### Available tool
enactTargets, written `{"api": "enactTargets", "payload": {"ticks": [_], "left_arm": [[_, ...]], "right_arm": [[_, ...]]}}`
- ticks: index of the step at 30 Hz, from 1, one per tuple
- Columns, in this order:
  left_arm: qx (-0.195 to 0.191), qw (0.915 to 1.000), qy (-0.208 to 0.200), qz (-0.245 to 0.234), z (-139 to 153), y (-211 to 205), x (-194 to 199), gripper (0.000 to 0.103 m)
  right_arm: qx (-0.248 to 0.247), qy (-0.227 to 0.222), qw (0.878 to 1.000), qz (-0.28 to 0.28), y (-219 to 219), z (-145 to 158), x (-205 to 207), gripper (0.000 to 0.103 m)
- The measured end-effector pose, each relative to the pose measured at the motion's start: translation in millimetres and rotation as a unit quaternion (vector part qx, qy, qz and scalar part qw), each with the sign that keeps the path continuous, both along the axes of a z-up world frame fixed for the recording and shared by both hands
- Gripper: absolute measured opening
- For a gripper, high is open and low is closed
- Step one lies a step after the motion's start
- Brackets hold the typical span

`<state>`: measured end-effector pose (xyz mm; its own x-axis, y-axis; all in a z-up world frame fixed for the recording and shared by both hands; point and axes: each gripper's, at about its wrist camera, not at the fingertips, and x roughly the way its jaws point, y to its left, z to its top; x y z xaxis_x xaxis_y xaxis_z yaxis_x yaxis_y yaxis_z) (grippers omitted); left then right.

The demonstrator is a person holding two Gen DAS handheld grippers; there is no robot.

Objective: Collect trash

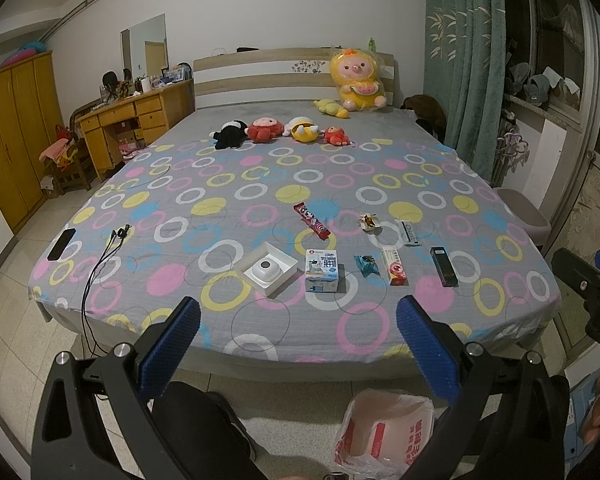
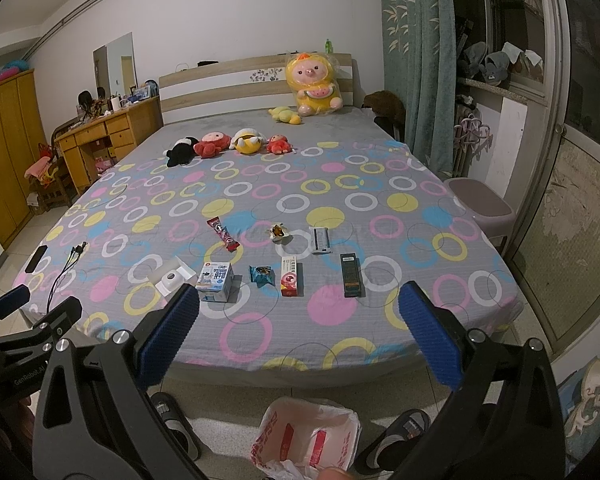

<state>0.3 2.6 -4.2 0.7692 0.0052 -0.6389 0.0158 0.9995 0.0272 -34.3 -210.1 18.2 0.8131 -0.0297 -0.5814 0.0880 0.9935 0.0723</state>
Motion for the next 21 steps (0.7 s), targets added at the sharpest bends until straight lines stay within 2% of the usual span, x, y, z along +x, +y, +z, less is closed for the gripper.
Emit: {"api": "enactTargets", "payload": {"ticks": [21], "left_arm": [[0.000, 1.0000, 0.002, 0.000, -5.5, 5.7, -0.8, 0.096]], "right_arm": [[0.000, 0.002, 1.000, 0.000, 0.2, 0.3, 0.1, 0.098]]}}
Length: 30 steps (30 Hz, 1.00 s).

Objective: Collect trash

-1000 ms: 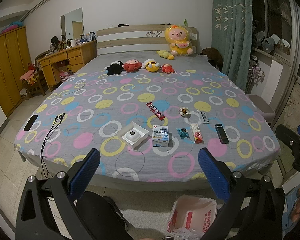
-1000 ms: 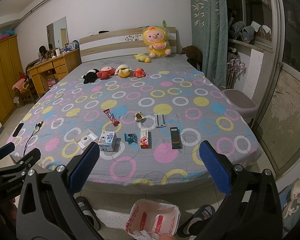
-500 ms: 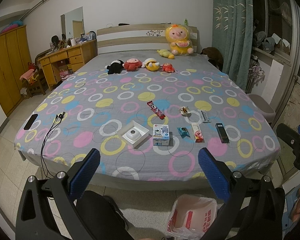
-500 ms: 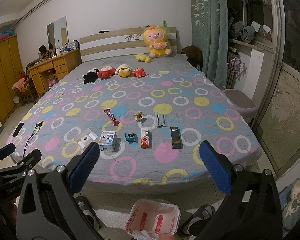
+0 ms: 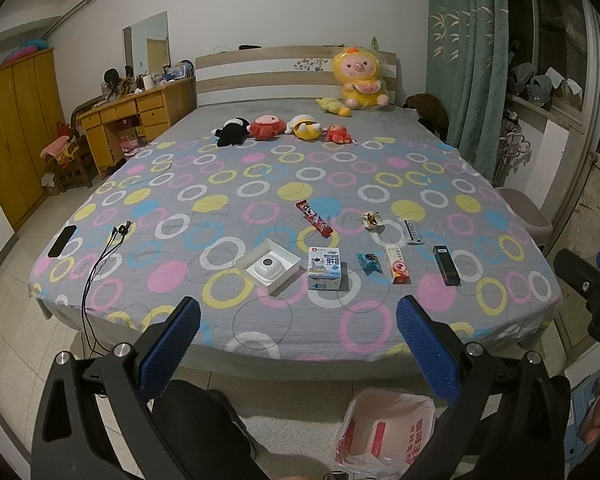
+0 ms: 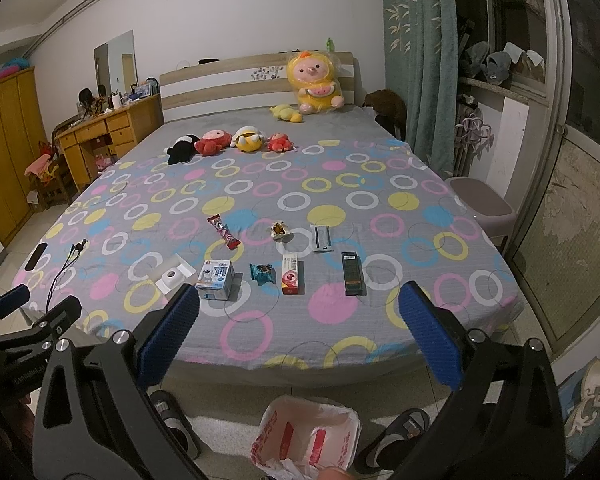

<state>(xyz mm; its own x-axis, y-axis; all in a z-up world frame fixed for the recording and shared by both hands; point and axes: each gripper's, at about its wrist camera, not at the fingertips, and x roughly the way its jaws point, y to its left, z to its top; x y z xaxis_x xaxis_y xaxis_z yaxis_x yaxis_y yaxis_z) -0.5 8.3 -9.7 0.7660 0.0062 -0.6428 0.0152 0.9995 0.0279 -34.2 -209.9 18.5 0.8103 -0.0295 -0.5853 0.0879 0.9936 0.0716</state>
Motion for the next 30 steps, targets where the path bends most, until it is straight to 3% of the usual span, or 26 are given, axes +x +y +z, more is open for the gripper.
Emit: {"api": "enactTargets", "payload": {"ticks": [10, 18, 26, 30], "left_arm": [[0.000, 1.0000, 0.000, 0.000, -1, 3, 0, 0.096], [-0.035, 0.9993, -0.007, -0.010, -6, 31, 2, 0.096], [-0.034, 0.9992, 0.017, 0.013, -10, 57, 50, 0.096], [-0.055, 0.9976, 0.041, 0.000, -23, 67, 84, 0.096]], "right_arm": [[-0.004, 0.000, 1.000, 0.000, -1, 1, -1, 0.098], [-0.006, -0.004, 1.000, -0.009, -10, -11, 15, 0.098], [0.020, -0.068, 0.997, -0.033, -42, 9, 30, 0.098], [0.018, -0.033, 0.999, -0.037, -54, 4, 65, 0.098]]}}
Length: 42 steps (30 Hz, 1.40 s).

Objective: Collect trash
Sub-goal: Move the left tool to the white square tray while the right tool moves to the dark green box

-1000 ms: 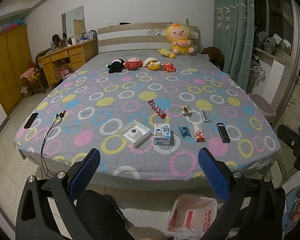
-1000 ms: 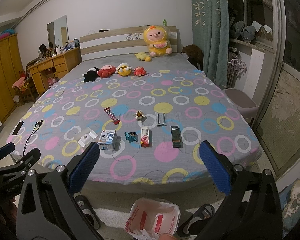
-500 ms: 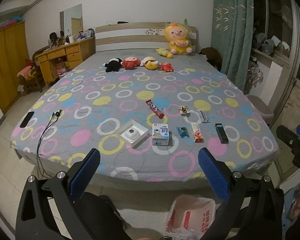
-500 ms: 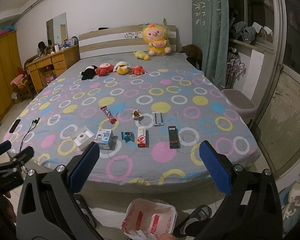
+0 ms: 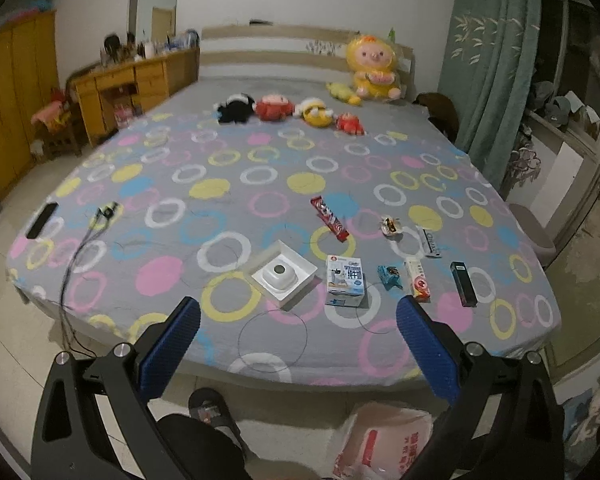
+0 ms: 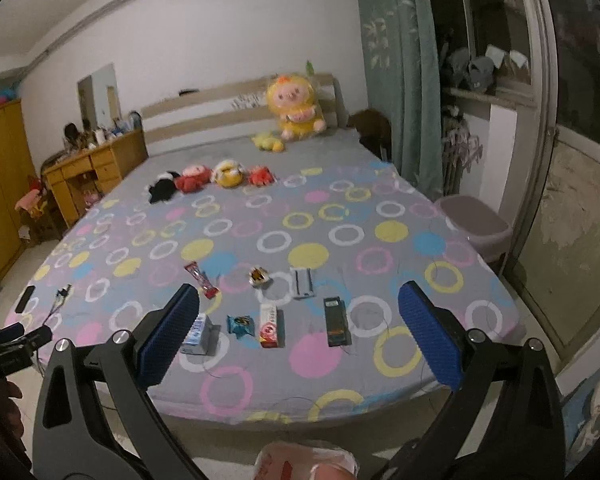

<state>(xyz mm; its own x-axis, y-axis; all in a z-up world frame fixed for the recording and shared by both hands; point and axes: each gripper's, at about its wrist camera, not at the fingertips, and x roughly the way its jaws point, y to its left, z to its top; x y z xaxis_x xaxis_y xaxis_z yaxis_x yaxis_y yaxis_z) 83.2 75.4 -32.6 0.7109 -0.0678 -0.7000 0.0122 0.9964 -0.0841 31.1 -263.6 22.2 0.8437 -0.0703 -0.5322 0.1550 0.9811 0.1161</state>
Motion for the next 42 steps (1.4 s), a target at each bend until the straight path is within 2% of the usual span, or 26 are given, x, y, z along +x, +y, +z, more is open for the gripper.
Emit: {"api": "enactTargets", "payload": {"ticks": [4, 8, 13, 17, 23, 31, 39, 42], "left_arm": [[0.007, 0.9997, 0.019, 0.011, -16, 8, 38, 0.096], [-0.005, 0.9987, 0.047, 0.020, -42, 20, 78, 0.096], [0.015, 0.9945, 0.100, 0.025, -88, 24, 130, 0.096], [-0.016, 0.9900, 0.134, 0.039, -123, 32, 153, 0.096], [-0.038, 0.9831, 0.164, 0.071, -159, 37, 185, 0.096], [-0.038, 0.9753, 0.197, 0.092, -193, 27, 218, 0.096], [-0.037, 0.9661, 0.225, 0.121, -215, 29, 230, 0.096], [-0.042, 0.9637, 0.230, 0.130, -219, 32, 233, 0.096]], "right_arm": [[-0.008, 0.039, 0.999, 0.006, -6, -17, 38, 0.098], [-0.009, 0.094, 0.995, 0.020, -7, -45, 80, 0.098], [-0.007, 0.150, 0.989, 0.017, -14, -83, 127, 0.098], [-0.026, 0.181, 0.983, 0.006, -17, -114, 162, 0.098], [-0.036, 0.215, 0.976, 0.009, -22, -151, 204, 0.098], [-0.034, 0.276, 0.961, 0.007, -37, -202, 248, 0.098], [-0.019, 0.349, 0.937, 0.004, -56, -260, 284, 0.098], [-0.023, 0.357, 0.934, 0.003, -58, -272, 290, 0.098]]}}
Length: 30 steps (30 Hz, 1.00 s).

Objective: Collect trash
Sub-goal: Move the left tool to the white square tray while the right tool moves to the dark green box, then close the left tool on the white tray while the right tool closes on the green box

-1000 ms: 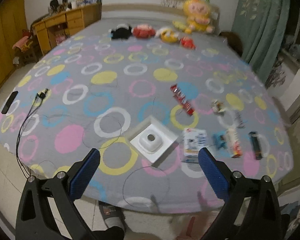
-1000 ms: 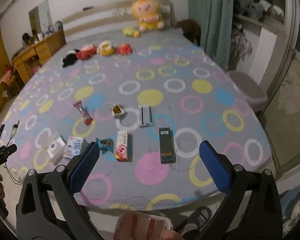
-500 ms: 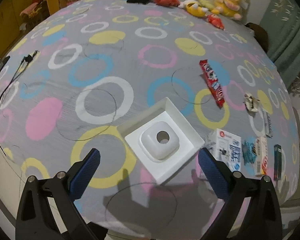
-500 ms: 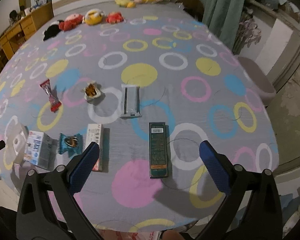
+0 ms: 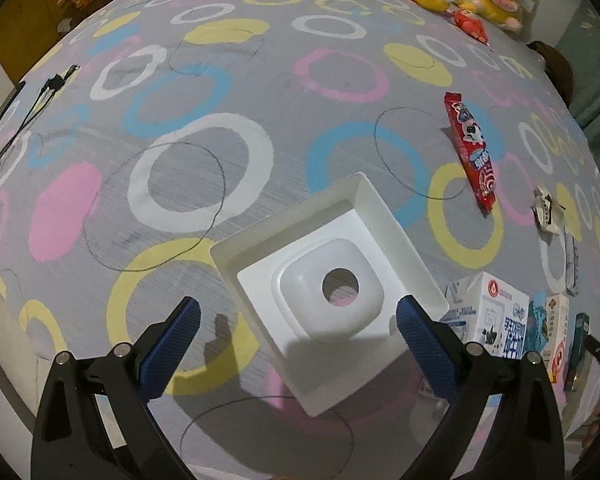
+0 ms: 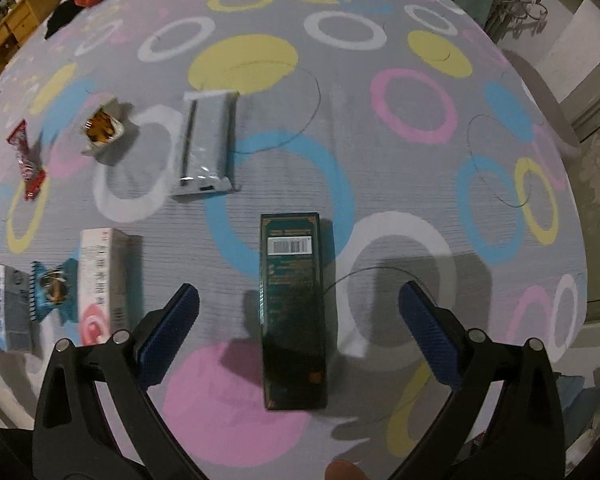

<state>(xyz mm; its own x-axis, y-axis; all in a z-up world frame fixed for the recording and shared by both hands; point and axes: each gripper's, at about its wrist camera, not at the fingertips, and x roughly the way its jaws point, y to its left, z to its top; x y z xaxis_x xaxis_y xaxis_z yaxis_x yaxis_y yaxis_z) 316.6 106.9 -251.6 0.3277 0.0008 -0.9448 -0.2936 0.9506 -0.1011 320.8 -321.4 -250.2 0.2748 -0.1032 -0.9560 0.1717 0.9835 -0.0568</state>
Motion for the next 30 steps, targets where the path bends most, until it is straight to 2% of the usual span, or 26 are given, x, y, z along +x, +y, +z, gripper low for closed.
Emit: {"api": "enactTargets", "payload": {"ticks": [9, 11, 19, 22, 23, 24, 26, 27, 28, 29, 30], "left_arm": [[-0.005, 0.9998, 0.013, 0.015, -17, -4, 12, 0.096], [-0.008, 0.9995, 0.020, 0.022, -23, -4, 16, 0.096], [0.012, 0.9989, 0.027, 0.035, -33, -8, 21, 0.096], [0.013, 0.9987, 0.026, 0.042, -34, -8, 21, 0.096], [0.014, 0.9986, 0.026, 0.043, -33, -8, 21, 0.094], [0.013, 0.9985, 0.022, 0.048, -32, -7, 20, 0.086], [0.007, 0.9982, 0.020, 0.055, -28, -5, 19, 0.080], [-0.002, 0.9982, 0.016, 0.058, -27, -3, 18, 0.076], [-0.003, 0.9982, 0.015, 0.059, -25, -1, 17, 0.075], [-0.004, 0.9982, 0.013, 0.058, -25, 0, 17, 0.074], [-0.003, 0.9982, 0.013, 0.058, -24, -2, 18, 0.073]], "right_arm": [[-0.001, 0.032, 0.999, 0.001, -1, -31, 13, 0.098], [0.012, 0.037, 0.999, -0.008, -4, -39, 17, 0.098], [0.036, 0.043, 0.998, -0.012, -15, -48, 28, 0.098], [0.029, 0.038, 0.999, -0.005, -13, -49, 28, 0.098], [0.028, 0.035, 0.999, -0.006, -14, -49, 26, 0.098], [0.026, 0.032, 0.999, -0.005, -14, -49, 26, 0.097], [0.027, 0.025, 0.999, -0.004, -9, -47, 19, 0.088], [0.027, 0.021, 0.999, -0.002, -7, -46, 14, 0.073], [0.025, 0.016, 1.000, 0.001, -5, -42, 13, 0.049], [0.023, 0.011, 1.000, 0.004, -3, -38, 13, 0.035], [0.022, 0.013, 1.000, 0.003, -3, -37, 14, 0.035]]}}
